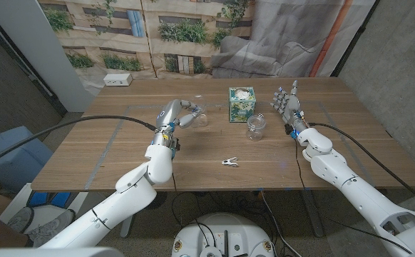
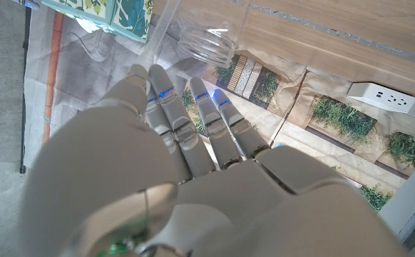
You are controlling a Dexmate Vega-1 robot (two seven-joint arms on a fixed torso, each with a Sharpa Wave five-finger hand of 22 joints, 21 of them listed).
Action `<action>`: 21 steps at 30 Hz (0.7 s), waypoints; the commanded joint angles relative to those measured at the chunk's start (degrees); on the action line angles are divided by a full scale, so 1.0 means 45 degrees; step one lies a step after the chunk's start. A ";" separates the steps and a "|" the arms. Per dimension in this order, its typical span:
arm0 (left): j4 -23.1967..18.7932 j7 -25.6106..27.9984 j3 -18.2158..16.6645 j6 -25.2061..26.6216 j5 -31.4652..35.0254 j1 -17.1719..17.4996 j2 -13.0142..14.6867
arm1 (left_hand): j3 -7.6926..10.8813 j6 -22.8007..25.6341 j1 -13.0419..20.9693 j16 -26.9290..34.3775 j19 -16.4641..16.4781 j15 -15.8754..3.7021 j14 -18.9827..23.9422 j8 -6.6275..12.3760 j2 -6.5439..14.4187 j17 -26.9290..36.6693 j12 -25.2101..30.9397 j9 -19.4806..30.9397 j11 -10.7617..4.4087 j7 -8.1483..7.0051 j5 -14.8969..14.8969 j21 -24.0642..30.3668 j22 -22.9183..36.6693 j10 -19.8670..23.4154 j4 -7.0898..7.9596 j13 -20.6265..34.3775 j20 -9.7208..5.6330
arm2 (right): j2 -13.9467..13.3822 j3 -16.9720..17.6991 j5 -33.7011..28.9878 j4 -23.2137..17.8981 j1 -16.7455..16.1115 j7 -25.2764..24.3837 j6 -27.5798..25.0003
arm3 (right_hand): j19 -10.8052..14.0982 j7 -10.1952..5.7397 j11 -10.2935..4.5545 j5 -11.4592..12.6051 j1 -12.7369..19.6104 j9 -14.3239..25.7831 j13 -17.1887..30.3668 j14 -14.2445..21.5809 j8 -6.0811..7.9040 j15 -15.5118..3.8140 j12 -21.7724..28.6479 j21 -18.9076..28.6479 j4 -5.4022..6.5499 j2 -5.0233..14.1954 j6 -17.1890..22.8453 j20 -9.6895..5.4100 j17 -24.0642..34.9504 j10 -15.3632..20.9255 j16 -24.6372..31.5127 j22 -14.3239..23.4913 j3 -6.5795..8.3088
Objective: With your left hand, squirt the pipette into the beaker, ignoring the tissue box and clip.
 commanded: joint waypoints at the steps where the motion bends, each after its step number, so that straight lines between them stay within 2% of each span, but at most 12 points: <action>1: 0.0101 -0.0007 0.0081 0.0149 -0.0076 -0.0120 -0.0042 | -0.0054 0.0314 0.0162 0.0083 0.0104 -0.1741 0.0157 0.0120 -0.0002 0.0033 0.0046 0.0038 -0.0222 0.0223 0.0027 0.0071 0.0026 0.0330 -0.0025 0.0042 -0.0351 | 0.0017 -0.0005 -0.0016 0.0000 0.0006 -0.0042 0.0000 | 0.0043 -0.0115 0.0020 0.0067 0.0001 0.0021 0.0041 -0.0075 0.0082 -0.1066 0.0042 0.0075 -0.0010 0.0741 0.0016 -0.0015 0.0058 0.0020 0.0076 0.0068 -0.0100; 13: 0.0219 0.0089 0.0181 0.0152 -0.0037 -0.0238 -0.0084 | -0.0037 0.0341 0.0393 0.0043 0.0259 -0.1810 0.0302 0.0097 0.0102 0.0021 0.0044 0.0054 -0.0183 0.0252 -0.0024 0.0121 0.0036 0.0510 0.0008 0.0034 -0.0535 | 0.0015 -0.0004 -0.0018 -0.0002 0.0005 -0.0047 -0.0001 | 0.0041 -0.0114 -0.0011 0.0068 0.0002 0.0020 0.0039 -0.0080 0.0087 -0.1078 0.0031 0.0075 -0.0010 0.0744 0.0029 0.0000 0.0057 -0.0003 0.0074 0.0068 -0.0098; 21: 0.0103 -0.0310 0.0088 0.0209 -0.0469 -0.0244 -0.0017 | -0.0099 0.0439 0.0528 -0.0077 0.0368 -0.1798 0.0256 0.0115 0.0007 -0.0020 0.0073 0.0064 -0.0175 0.0286 -0.0063 0.0152 0.0041 0.0718 0.0001 0.0040 -0.0646 | -0.0009 -0.0007 0.0012 -0.0005 0.0004 0.0041 -0.0007 | 0.0042 -0.0116 0.0003 0.0067 0.0001 0.0020 0.0040 -0.0065 0.0085 -0.1080 0.0019 0.0075 -0.0010 0.0745 0.0025 -0.0004 0.0057 -0.0035 0.0080 0.0068 -0.0098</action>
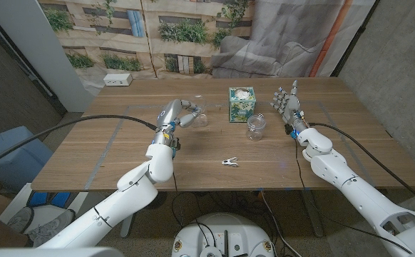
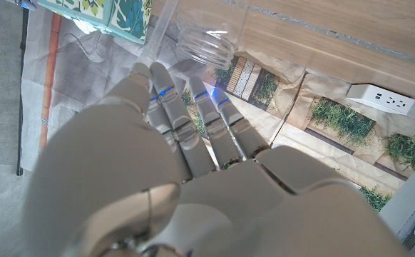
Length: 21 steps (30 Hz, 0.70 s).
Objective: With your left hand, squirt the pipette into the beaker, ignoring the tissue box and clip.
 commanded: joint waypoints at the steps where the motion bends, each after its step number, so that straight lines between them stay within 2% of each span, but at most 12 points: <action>1: -0.0040 -0.0345 -0.0054 0.0054 -0.0440 -0.0055 0.0053 | -0.0106 0.0225 0.0233 -0.0118 0.0118 -0.1748 -0.0005 0.0011 -0.0172 0.0006 0.0010 0.0074 -0.0386 0.0179 -0.0011 0.0048 0.0045 0.0403 -0.0017 0.0033 -0.0633 | -0.0010 -0.0005 0.0013 -0.0005 0.0001 0.0038 -0.0008 | 0.0043 -0.0116 0.0003 0.0067 0.0001 0.0020 0.0040 -0.0063 0.0085 -0.1081 0.0014 0.0075 -0.0010 0.0745 0.0023 -0.0011 0.0057 -0.0048 0.0080 0.0068 -0.0098; 3: -0.0058 -0.0397 -0.0109 0.0085 -0.0608 -0.0040 0.0020 | -0.0196 0.0088 0.0200 -0.0172 0.0075 -0.1689 -0.0073 -0.0071 -0.0262 -0.0006 -0.0087 0.0078 -0.0388 0.0191 -0.0008 0.0027 0.0051 0.0244 0.0024 0.0023 -0.0558 | 0.0001 -0.0002 -0.0004 -0.0012 -0.0003 -0.0014 -0.0007 | 0.0044 -0.0096 -0.0039 0.0067 0.0001 0.0020 0.0040 -0.0066 0.0087 -0.1072 0.0029 0.0076 -0.0010 0.0743 0.0028 -0.0007 0.0057 -0.0012 0.0079 0.0068 -0.0099; 5: -0.0103 -0.0545 -0.0149 0.0112 -0.0779 -0.0039 0.0060 | -0.0271 -0.0015 0.0066 -0.0213 0.0056 -0.1605 -0.0143 -0.0129 -0.0288 -0.0020 -0.0129 0.0082 -0.0388 0.0192 -0.0007 0.0019 0.0055 0.0180 0.0113 0.0026 -0.0507 | -0.0011 -0.0004 0.0013 -0.0006 0.0001 0.0039 -0.0008 | 0.0049 -0.0116 0.0056 0.0067 0.0002 0.0020 0.0036 -0.0074 0.0087 -0.1086 0.0010 0.0078 -0.0010 0.0744 0.0027 -0.0010 0.0057 -0.0049 0.0077 0.0068 -0.0099; 8: -0.0140 -0.0738 -0.0143 0.0128 -0.0896 -0.0080 0.0172 | -0.0428 -0.0330 -0.0447 -0.0338 -0.0036 -0.1508 -0.0388 -0.0299 -0.0352 -0.0078 -0.0310 0.0084 -0.0385 0.0238 0.0006 -0.0026 0.0056 -0.0165 0.0319 0.0024 -0.0339 | -0.0010 -0.0004 0.0014 0.0000 0.0004 0.0041 -0.0007 | 0.0041 -0.0109 0.0020 0.0067 0.0002 0.0020 0.0038 -0.0074 0.0086 -0.1077 0.0034 0.0075 -0.0010 0.0745 0.0024 -0.0008 0.0057 0.0011 0.0077 0.0068 -0.0098; 12: -0.0179 -0.1019 -0.0126 0.0200 -0.1051 -0.0162 0.0310 | -0.0561 -0.0647 -0.0868 -0.0383 -0.0157 -0.1471 -0.0629 -0.0443 -0.0460 -0.0101 -0.0457 0.0078 -0.0357 0.0279 0.0017 -0.0082 0.0051 -0.0499 0.0416 0.0025 -0.0190 | -0.0006 -0.0006 0.0013 0.0014 0.0012 0.0047 -0.0003 | 0.0044 -0.0119 0.0007 0.0067 0.0001 0.0020 0.0038 -0.0072 0.0085 -0.1066 0.0031 0.0076 -0.0010 0.0744 0.0022 -0.0010 0.0057 0.0004 0.0078 0.0068 -0.0098; 21: -0.0163 -0.1276 -0.0155 0.0189 -0.1424 -0.0234 0.0426 | -0.0590 -0.1017 -0.1203 -0.0430 -0.0224 -0.1435 -0.0922 -0.0576 -0.0552 -0.0134 -0.0610 0.0061 -0.0355 0.0248 0.0044 -0.0112 0.0049 -0.0962 0.0418 0.0022 -0.0114 | 0.0013 0.0000 -0.0016 0.0003 0.0003 -0.0045 0.0001 | 0.0055 -0.0112 -0.0011 0.0068 0.0002 0.0020 0.0037 -0.0069 0.0086 -0.1086 0.0029 0.0080 -0.0011 0.0742 0.0022 -0.0014 0.0057 0.0001 0.0079 0.0068 -0.0099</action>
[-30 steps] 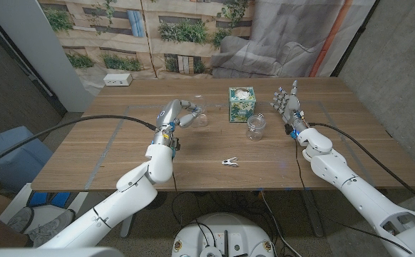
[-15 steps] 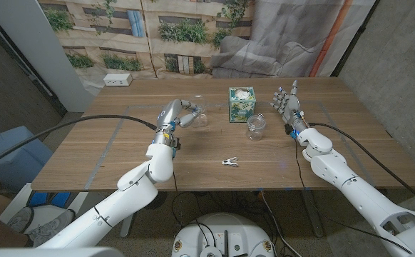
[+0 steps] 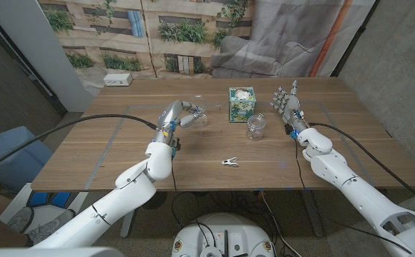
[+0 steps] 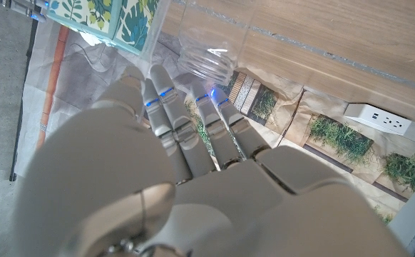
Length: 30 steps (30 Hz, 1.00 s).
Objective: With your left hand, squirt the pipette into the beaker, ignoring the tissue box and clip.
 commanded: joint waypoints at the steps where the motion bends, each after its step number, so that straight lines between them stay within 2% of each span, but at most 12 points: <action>1: -0.0047 -0.0535 -0.0086 0.0078 -0.0667 -0.0105 0.0178 | -0.0056 -0.0167 -0.0147 -0.0087 -0.0077 -0.1639 -0.0141 -0.0076 -0.0048 0.0013 -0.0024 0.0031 -0.0246 -0.0035 0.0031 -0.0010 0.0049 -0.0346 -0.0024 0.0048 -0.0065 | 0.0018 0.0007 -0.0017 0.0003 -0.0004 -0.0079 0.0006 | 0.0057 -0.0118 -0.0016 0.0068 0.0002 0.0020 0.0036 -0.0063 0.0086 -0.1084 0.0030 0.0081 -0.0011 0.0742 0.0023 -0.0016 0.0057 0.0005 0.0082 0.0068 -0.0099; 20: 0.0043 -0.0594 -0.0131 -0.0221 -0.0939 -0.0267 0.0465 | -0.0194 -0.0599 -0.0664 -0.0042 -0.0147 -0.1551 -0.0385 -0.0149 -0.0331 0.0024 -0.0098 -0.0002 -0.0239 0.0014 0.0030 -0.0037 0.0051 -0.0837 -0.0034 0.0058 0.0017 | -0.0005 0.0002 0.0012 -0.0004 -0.0005 0.0006 -0.0003 | 0.0042 -0.0100 0.0020 0.0068 0.0001 0.0020 0.0034 -0.0083 0.0090 -0.1059 0.0028 0.0075 -0.0010 0.0741 0.0034 -0.0007 0.0057 0.0004 0.0075 0.0068 -0.0099; 30: -0.0303 -0.0696 -0.0313 -0.0332 -0.0992 -0.0228 0.0709 | -0.0221 -0.0680 -0.0823 -0.0028 -0.0159 -0.1536 -0.0423 -0.0144 -0.0380 0.0026 -0.0095 -0.0010 -0.0249 0.0024 0.0033 -0.0039 0.0053 -0.0948 -0.0019 0.0062 0.0054 | 0.0016 0.0007 -0.0014 -0.0009 -0.0007 -0.0078 0.0000 | 0.0043 -0.0112 -0.0015 0.0068 0.0001 0.0020 0.0038 -0.0068 0.0090 -0.1078 0.0034 0.0075 -0.0010 0.0740 0.0034 -0.0004 0.0057 0.0016 0.0081 0.0068 -0.0100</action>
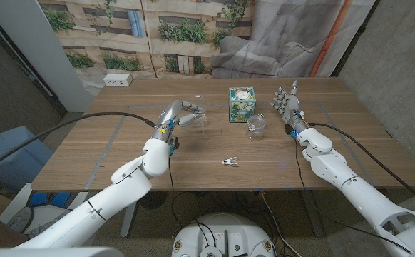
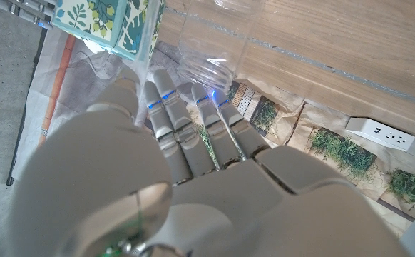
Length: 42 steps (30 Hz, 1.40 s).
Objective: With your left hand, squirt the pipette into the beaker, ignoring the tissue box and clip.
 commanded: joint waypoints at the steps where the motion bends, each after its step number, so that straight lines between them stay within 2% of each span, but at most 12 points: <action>1: -0.0398 -0.0145 -0.0197 -0.0157 -0.0092 0.0003 0.0323 | -0.0057 -0.0068 -0.0104 0.0072 -0.0050 -0.1626 -0.0053 -0.0023 0.0008 0.0018 0.0006 0.0031 -0.0225 -0.0002 0.0034 -0.0041 0.0053 -0.0289 0.0002 0.0026 0.0033 | -0.0006 0.0001 0.0008 0.0001 0.0003 0.0037 -0.0005 | 0.0044 -0.0110 -0.0006 0.0068 0.0001 0.0020 0.0038 -0.0067 0.0089 -0.1078 0.0037 0.0076 -0.0010 0.0740 0.0034 -0.0008 0.0057 0.0024 0.0081 0.0068 -0.0100; 22: -0.1170 -0.0567 -0.0474 -0.0381 0.1208 0.0150 0.1384 | 0.0230 0.0143 0.0122 0.0101 -0.0052 -0.1683 -0.0051 0.0097 0.0268 0.0016 0.0157 0.0018 -0.0253 -0.0062 0.0130 -0.0033 0.0057 -0.0090 -0.0189 0.0040 0.0041 | -0.0008 0.0002 0.0013 0.0004 0.0001 0.0046 -0.0002 | 0.0043 -0.0106 -0.0003 0.0070 0.0002 0.0018 0.0029 -0.0078 0.0085 -0.1070 0.0008 0.0075 -0.0011 0.0740 0.0023 -0.0009 0.0055 -0.0027 0.0078 0.0068 -0.0099; 27: -0.1404 -0.0831 -0.0401 -0.0203 0.2143 0.0139 0.1936 | 0.0256 0.0103 0.0136 0.0096 -0.0071 -0.1676 -0.0063 0.0084 0.0279 0.0014 0.0153 0.0017 -0.0254 -0.0055 0.0135 -0.0039 0.0057 -0.0116 -0.0206 0.0040 0.0041 | 0.0002 0.0006 -0.0003 -0.0005 -0.0004 -0.0006 -0.0002 | 0.0051 -0.0110 0.0032 0.0069 0.0001 0.0018 0.0031 -0.0076 0.0087 -0.1062 0.0013 0.0078 -0.0010 0.0741 0.0030 -0.0013 0.0055 -0.0019 0.0079 0.0068 -0.0099; 42: -0.1543 -0.1425 -0.0413 -0.0112 0.3804 0.0231 0.2600 | 0.0286 -0.0031 0.0129 0.0068 -0.0168 -0.1643 -0.0160 0.0048 0.0245 0.0006 0.0109 0.0020 -0.0260 -0.0108 0.0132 -0.0069 0.0059 -0.0302 -0.0243 0.0043 0.0010 | 0.0004 0.0005 -0.0004 0.0002 -0.0001 -0.0004 0.0002 | 0.0052 -0.0104 0.0001 0.0067 0.0001 0.0019 0.0035 -0.0069 0.0093 -0.1081 0.0030 0.0079 -0.0010 0.0744 0.0044 -0.0017 0.0055 0.0021 0.0082 0.0068 -0.0098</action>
